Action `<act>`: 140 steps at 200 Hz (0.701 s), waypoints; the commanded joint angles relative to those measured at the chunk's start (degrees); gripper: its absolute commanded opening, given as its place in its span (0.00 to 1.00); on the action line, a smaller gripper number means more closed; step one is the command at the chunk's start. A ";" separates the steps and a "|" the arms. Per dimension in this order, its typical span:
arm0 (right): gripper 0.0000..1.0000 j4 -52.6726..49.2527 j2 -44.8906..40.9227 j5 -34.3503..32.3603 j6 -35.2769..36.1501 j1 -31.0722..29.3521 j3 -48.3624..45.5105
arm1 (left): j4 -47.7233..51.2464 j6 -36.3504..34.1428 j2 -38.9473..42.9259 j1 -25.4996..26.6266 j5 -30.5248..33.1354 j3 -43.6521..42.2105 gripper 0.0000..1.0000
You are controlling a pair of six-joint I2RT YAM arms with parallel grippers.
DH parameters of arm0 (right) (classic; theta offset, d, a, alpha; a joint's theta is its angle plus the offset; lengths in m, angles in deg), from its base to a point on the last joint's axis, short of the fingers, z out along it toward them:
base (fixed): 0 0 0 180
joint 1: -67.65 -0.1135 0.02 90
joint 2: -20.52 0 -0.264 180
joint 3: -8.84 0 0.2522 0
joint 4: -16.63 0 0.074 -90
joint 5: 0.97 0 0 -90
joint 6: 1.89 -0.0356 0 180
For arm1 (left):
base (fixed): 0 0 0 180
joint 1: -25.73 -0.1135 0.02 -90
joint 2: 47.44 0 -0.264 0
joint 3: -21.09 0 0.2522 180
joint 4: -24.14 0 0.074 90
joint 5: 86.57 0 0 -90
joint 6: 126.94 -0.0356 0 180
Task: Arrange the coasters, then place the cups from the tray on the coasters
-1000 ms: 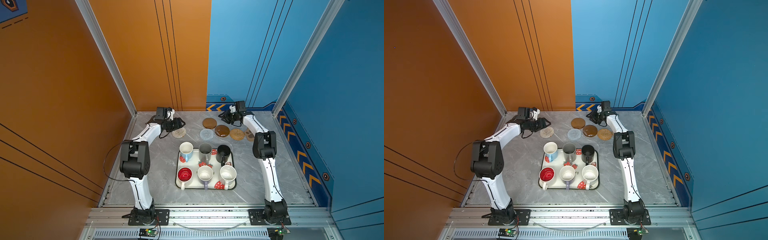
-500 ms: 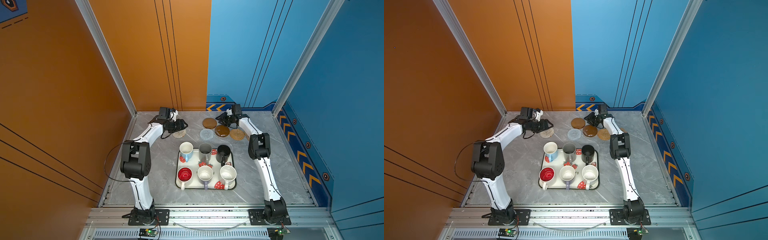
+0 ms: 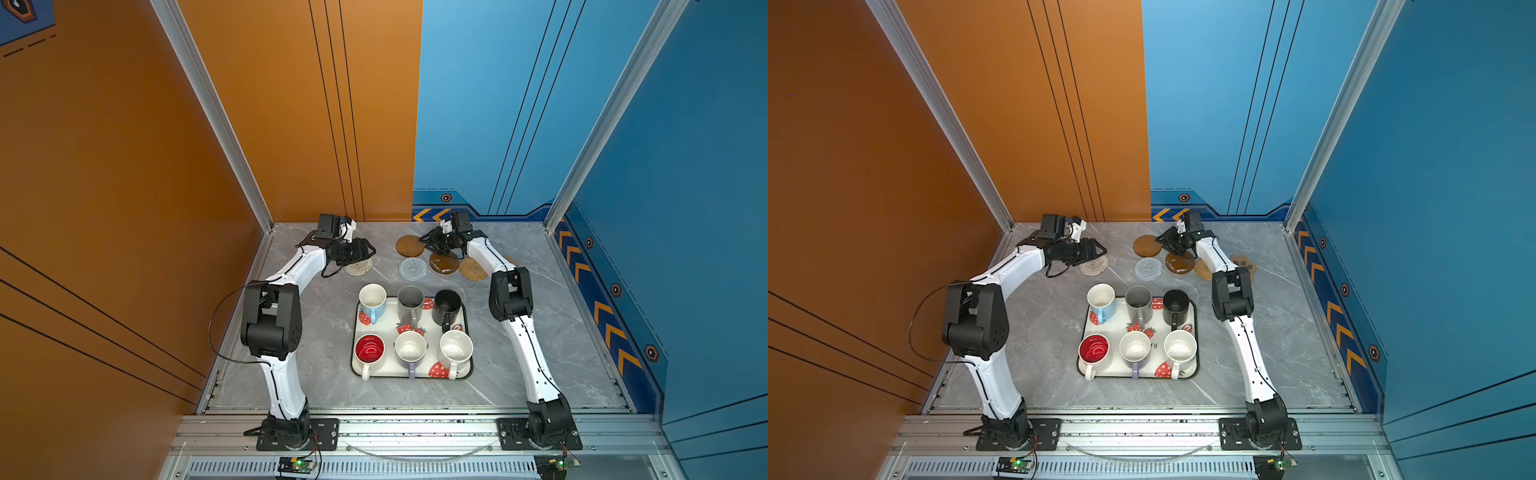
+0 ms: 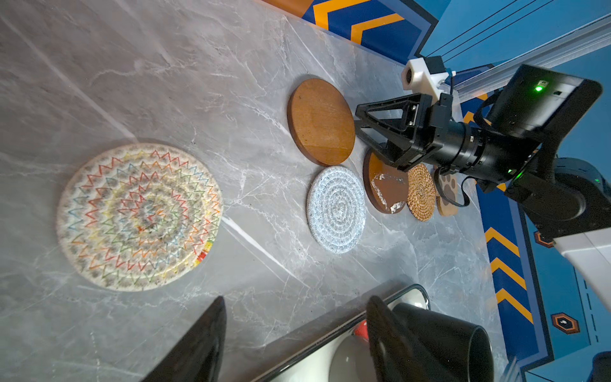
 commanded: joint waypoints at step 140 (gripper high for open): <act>0.33 -2.96 2.65 3.67 0.60 -3.53 0.30 | -7.92 6.78 -19.60 1.07 -1.43 18.79 0.28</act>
